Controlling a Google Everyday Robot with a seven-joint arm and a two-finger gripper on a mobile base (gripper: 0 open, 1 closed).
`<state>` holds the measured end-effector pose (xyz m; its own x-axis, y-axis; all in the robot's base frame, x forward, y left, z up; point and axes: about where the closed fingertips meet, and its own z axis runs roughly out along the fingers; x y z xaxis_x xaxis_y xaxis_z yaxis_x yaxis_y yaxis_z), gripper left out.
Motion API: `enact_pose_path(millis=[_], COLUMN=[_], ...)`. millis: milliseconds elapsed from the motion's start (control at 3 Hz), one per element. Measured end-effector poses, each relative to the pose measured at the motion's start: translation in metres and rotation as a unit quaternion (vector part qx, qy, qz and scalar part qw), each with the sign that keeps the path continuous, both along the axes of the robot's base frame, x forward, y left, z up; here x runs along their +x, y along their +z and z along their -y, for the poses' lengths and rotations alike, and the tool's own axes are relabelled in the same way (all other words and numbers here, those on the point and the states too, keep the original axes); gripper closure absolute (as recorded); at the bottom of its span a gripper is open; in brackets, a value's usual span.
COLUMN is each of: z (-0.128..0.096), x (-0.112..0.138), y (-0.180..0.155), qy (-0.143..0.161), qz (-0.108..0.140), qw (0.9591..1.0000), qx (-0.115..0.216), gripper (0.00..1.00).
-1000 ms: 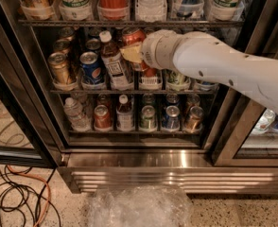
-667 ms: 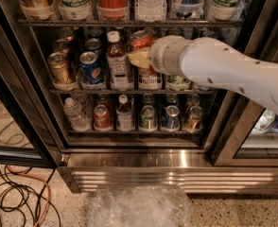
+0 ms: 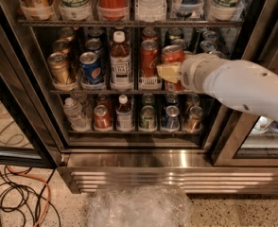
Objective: Pick coke can from middle shelf of fridge
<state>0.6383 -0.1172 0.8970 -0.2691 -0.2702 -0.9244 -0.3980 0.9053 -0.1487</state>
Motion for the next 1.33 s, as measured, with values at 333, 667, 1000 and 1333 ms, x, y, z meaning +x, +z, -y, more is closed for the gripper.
enact_pose_path(millis=[333,667,1000,1333], z=[0.005,0.005,-0.015,-0.043], x=[-0.01,-0.01,-0.019,-0.045], y=[0.01,0.01,0.027,0.063], qy=[-0.005,-0.005,0.014,0.066], qz=[0.002,0.001,-0.006,-0.014], qw=[0.9999,0.9999,0.9995,0.9969], qx=[0.01,0.01,0.028,0.04], gripper=[1.0,1.0,1.0,1.0])
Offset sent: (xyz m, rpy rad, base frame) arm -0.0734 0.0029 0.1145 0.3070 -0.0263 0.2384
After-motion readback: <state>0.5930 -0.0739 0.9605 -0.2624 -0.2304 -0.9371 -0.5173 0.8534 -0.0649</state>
